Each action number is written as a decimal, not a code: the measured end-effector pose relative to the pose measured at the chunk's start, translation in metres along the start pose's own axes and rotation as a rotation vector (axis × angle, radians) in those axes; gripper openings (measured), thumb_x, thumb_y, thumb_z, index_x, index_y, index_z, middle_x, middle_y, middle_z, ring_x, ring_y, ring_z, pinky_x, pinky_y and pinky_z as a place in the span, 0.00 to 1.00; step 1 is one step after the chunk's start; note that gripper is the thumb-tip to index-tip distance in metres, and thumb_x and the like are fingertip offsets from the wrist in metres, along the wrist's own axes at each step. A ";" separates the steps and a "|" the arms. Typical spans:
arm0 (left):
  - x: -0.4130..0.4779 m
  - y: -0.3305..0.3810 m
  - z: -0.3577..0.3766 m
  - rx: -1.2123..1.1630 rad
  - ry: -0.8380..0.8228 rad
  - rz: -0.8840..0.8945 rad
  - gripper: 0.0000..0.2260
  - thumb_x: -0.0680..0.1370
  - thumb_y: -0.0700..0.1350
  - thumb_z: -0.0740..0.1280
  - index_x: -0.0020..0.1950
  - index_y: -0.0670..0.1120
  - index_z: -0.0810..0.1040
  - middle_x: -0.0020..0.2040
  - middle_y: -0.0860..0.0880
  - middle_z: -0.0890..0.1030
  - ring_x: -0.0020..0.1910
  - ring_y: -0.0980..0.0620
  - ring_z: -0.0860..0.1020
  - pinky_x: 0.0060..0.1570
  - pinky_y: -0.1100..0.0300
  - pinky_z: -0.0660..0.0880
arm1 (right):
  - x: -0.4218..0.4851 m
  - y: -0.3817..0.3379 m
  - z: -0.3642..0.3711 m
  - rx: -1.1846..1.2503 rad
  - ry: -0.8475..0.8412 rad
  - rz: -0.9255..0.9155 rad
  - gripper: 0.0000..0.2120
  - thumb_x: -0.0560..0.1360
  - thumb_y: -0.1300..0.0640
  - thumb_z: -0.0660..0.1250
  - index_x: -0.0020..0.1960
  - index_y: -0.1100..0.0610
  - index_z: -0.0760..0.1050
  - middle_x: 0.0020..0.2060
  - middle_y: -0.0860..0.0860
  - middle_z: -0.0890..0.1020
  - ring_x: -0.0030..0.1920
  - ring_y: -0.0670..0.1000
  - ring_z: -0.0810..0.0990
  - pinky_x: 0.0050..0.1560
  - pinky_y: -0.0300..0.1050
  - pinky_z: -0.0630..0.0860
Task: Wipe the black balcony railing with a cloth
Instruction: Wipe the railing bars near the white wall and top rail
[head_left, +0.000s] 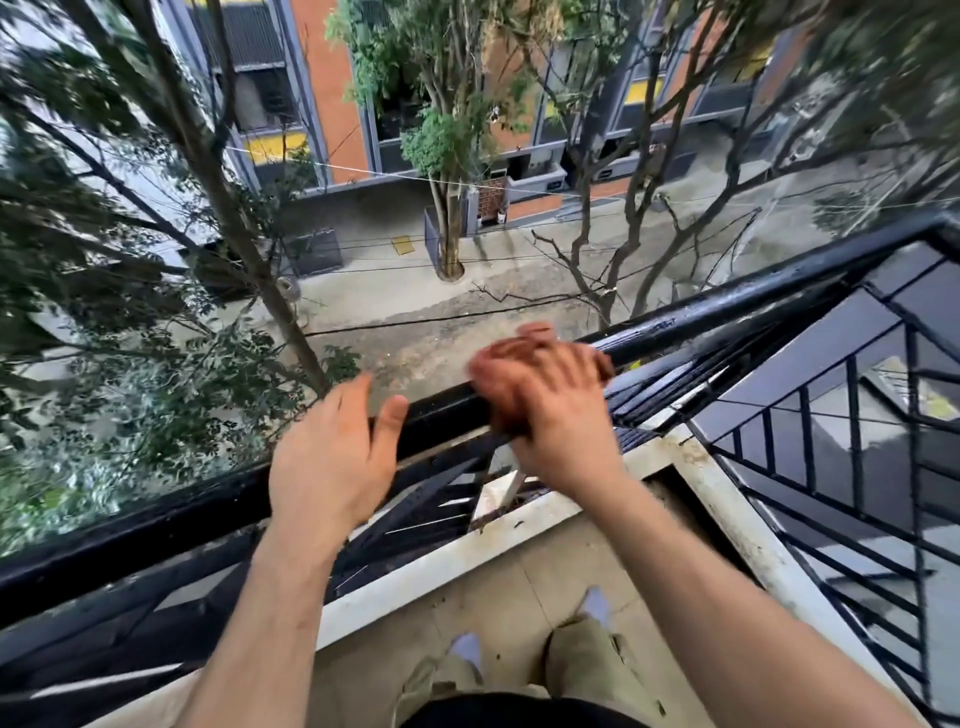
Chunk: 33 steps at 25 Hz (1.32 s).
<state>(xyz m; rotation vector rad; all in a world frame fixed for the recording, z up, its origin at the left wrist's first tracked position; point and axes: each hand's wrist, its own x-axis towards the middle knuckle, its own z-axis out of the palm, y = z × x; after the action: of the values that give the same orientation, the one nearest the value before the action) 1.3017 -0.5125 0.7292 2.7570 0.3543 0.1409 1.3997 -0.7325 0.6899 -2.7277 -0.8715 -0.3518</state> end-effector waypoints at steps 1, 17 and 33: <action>-0.001 0.004 0.003 0.087 -0.034 -0.008 0.36 0.81 0.67 0.40 0.72 0.46 0.72 0.62 0.43 0.82 0.56 0.40 0.81 0.50 0.47 0.77 | 0.003 0.013 -0.009 -0.005 0.015 0.177 0.32 0.67 0.51 0.73 0.71 0.47 0.73 0.65 0.53 0.75 0.70 0.63 0.69 0.76 0.68 0.57; 0.072 0.105 0.047 0.306 -0.359 0.371 0.56 0.70 0.70 0.70 0.82 0.45 0.42 0.70 0.43 0.72 0.63 0.42 0.77 0.56 0.47 0.77 | -0.017 0.042 0.044 0.053 0.235 0.616 0.47 0.66 0.47 0.66 0.79 0.62 0.53 0.74 0.68 0.60 0.68 0.71 0.65 0.73 0.66 0.60; 0.097 0.095 0.044 -0.609 -0.457 0.259 0.54 0.62 0.85 0.36 0.62 0.51 0.80 0.57 0.51 0.83 0.56 0.54 0.80 0.61 0.57 0.72 | -0.048 -0.031 0.089 0.131 -0.445 0.555 0.33 0.73 0.58 0.64 0.76 0.50 0.58 0.65 0.61 0.71 0.60 0.65 0.77 0.54 0.56 0.79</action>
<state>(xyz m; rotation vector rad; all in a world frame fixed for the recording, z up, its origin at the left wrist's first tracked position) 1.4225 -0.5874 0.7274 2.1303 -0.1512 -0.2719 1.3566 -0.7060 0.5967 -2.8098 -0.1759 0.4172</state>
